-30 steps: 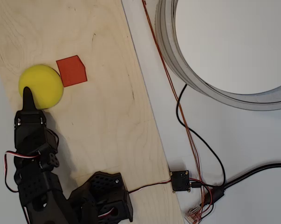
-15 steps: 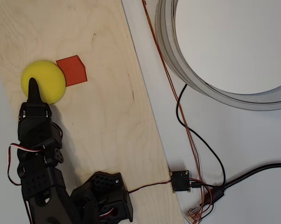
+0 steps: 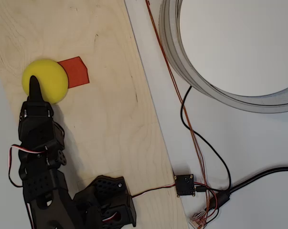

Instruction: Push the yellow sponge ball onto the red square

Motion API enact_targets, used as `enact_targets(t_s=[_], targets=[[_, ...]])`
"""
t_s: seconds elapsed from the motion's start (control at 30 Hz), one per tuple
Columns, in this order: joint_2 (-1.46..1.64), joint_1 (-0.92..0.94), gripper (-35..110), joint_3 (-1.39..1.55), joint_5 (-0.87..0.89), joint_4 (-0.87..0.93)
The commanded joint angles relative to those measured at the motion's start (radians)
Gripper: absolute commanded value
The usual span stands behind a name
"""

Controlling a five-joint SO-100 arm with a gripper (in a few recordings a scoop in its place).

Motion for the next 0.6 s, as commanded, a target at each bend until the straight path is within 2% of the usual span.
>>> enact_targets(t_s=[0.0,0.57], targets=[[-0.002,0.051,25,-0.035,0.006,-0.002],[-0.052,0.172,25,-0.018,-0.155,-0.084]])
